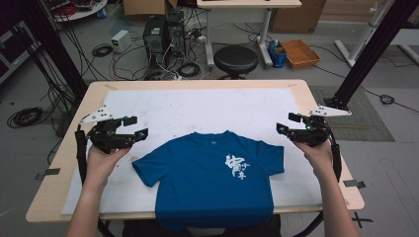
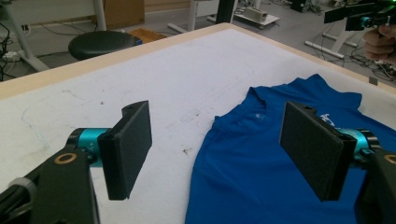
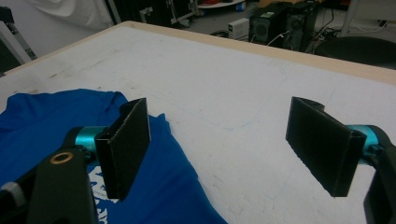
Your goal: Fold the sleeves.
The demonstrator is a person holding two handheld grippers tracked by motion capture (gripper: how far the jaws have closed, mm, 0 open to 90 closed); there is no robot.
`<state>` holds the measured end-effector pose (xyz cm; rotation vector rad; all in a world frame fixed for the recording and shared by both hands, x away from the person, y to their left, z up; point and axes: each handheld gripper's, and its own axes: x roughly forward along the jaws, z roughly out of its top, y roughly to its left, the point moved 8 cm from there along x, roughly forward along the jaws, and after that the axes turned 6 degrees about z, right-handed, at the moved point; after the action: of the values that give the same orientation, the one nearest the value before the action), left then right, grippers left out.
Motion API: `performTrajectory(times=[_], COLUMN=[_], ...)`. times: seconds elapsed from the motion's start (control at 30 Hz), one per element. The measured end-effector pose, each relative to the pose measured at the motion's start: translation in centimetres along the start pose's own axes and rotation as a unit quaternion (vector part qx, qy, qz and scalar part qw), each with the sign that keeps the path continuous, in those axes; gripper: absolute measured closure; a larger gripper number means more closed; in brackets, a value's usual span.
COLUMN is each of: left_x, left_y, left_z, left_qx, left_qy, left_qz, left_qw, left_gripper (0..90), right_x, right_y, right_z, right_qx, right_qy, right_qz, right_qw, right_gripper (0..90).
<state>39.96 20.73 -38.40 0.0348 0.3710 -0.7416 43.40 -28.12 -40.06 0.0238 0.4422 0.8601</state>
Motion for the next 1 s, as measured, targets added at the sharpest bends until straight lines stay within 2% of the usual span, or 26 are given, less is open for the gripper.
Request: performTrajectory(times=[0.2,0.3,0.37,0.4,0.43,0.5,0.63,0.7,0.73,0.77,0.9,1.0], left_x=[0.3,0.2,0.0,0.0,-0.1,-0.1,-0.3,-0.3,-0.4,-0.5,-0.6,-0.9], left_y=[0.2,0.5,0.6,0.6,0.7,0.7,0.9,0.9,1.0,1.1,1.4,1.3], left_z=[-0.6,-0.9,-1.0,-1.0,-1.1,-1.1,-1.4,-1.4,-1.5,-1.6,-1.8,-1.6], left_qx=[0.022,0.021,0.001,0.001,-0.009,-0.009,0.011,0.01,0.0,-0.003,-0.001,-0.002], left_qy=[0.015,0.019,0.017,0.017,0.015,0.017,0.021,0.018,0.01,0.009,0.012,0.006], left_qz=[0.011,0.014,0.005,0.005,-0.003,-0.001,0.009,0.007,-0.003,-0.004,-0.001,-0.009], left_qw=[0.9996,0.9995,0.9998,0.9998,0.9998,0.9998,0.9997,0.9998,0.9999,0.9999,0.9999,0.9999], left_gripper=[25.7,25.8,26.5,28.0,28.6,28.6,28.6,28.6,28.7,28.6,28.7,28.7], right_x=[-0.1,0.0,0.1,0.1,0.0,-0.1,-0.1,-0.2,-0.1,-0.2,-0.2,-0.2], right_y=[-0.1,-0.2,-0.3,-0.3,-0.4,-0.4,-0.2,-0.1,-0.1,-0.1,-0.1,-0.2], right_z=[0.0,0.0,0.0,0.0,0.0,0.1,0.2,0.2,0.2,0.1,0.2,0.1], right_qx=[-0.002,-0.002,-0.002,-0.002,-0.005,-0.011,-0.015,-0.015,-0.017,-0.017,-0.02,-0.018], right_qy=[-0.001,0.0,0.001,0.001,0.0,-0.005,-0.011,-0.009,-0.009,-0.009,-0.01,-0.009], right_qz=[-0.002,-0.006,-0.008,-0.008,-0.014,-0.024,-0.024,-0.021,-0.022,-0.022,-0.023,-0.028], right_qw=[1.0,1.0,1.0,1.0,0.9999,0.9996,0.9995,0.9996,0.9996,0.9996,0.9995,0.9994], right_gripper=[21.8,21.8,21.9,21.9,23.0,25.5,25.6,25.6,25.5,25.6,25.6,25.6])
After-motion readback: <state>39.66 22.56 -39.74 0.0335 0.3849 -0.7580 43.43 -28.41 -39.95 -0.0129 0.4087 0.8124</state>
